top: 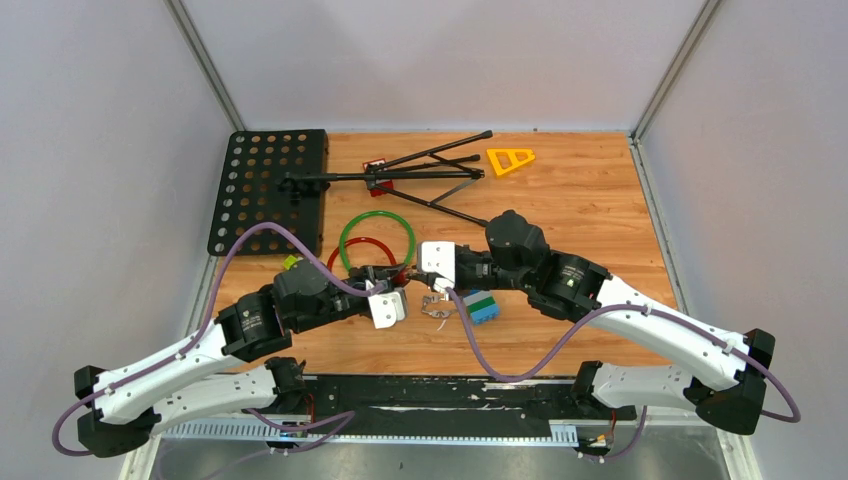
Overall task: Lock with the key
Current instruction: Lock the lock.
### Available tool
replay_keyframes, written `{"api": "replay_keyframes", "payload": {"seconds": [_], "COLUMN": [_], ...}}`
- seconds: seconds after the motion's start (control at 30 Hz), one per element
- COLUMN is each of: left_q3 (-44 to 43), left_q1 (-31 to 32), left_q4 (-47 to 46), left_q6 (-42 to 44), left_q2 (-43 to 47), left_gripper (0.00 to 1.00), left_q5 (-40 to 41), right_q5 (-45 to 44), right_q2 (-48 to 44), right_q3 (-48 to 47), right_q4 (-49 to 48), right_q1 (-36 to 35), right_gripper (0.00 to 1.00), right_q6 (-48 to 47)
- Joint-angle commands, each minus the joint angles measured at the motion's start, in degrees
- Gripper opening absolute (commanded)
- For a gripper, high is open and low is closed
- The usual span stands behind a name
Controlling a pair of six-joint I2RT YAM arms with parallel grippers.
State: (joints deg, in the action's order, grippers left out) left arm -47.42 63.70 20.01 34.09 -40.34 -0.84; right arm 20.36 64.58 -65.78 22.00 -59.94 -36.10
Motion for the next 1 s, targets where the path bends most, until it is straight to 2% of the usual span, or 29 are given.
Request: {"api": "replay_keyframes", "payload": {"seconds": [0.0, 0.23, 0.4, 0.47, 0.67, 0.87, 0.9, 0.93, 0.97], "left_q3": [-2.6, -1.5, -0.9, -1.0, -1.0, -0.9, -1.0, -1.0, -1.2], "left_q1": [0.5, 0.5, 0.5, 0.5, 0.5, 0.5, 0.5, 0.5, 0.5], "left_q4": [-2.1, -1.6, -2.1, -1.7, -0.9, -1.3, -1.2, -1.0, -0.9], "left_q6": [2.7, 4.2, 4.1, 3.9, 3.3, 3.3, 3.3, 3.4, 3.6], "left_q2": [2.0, 4.0, 4.4, 4.4, 4.5, 4.1, 3.9, 3.7, 3.6], "left_gripper": [0.00, 0.00, 0.00, 0.00, 0.00, 0.00, 0.00, 0.00, 0.00], "left_q5": [0.4, 2.1, 2.2, 2.4, 1.2, 1.2, 1.2, 0.6, -0.2], "right_q5": [-8.3, -13.8, -11.2, -12.0, -12.9, -14.5, -13.4, -11.3, -8.8], "right_q2": [-0.8, -3.6, -4.5, -5.7, -11.3, -12.5, -12.7, -12.8, -12.7], "right_q3": [-1.1, 3.5, 6.0, 7.1, 12.7, 11.0, 10.5, 9.6, 8.7], "right_q4": [0.2, -2.2, -4.7, -4.6, -6.4, -7.2, -7.4, -6.8, -6.4], "right_q1": [0.8, 0.8, 0.7, 0.3, -1.8, -2.1, -2.2, -2.2, -2.2], "right_gripper": [0.00, 0.00, 0.00, 0.00, 0.00, 0.00, 0.02, 0.19, 0.28], "right_q6": [4.5, 6.5, 11.6, 8.7, -9.2, -12.9, -12.9, -12.9, -12.7]}}
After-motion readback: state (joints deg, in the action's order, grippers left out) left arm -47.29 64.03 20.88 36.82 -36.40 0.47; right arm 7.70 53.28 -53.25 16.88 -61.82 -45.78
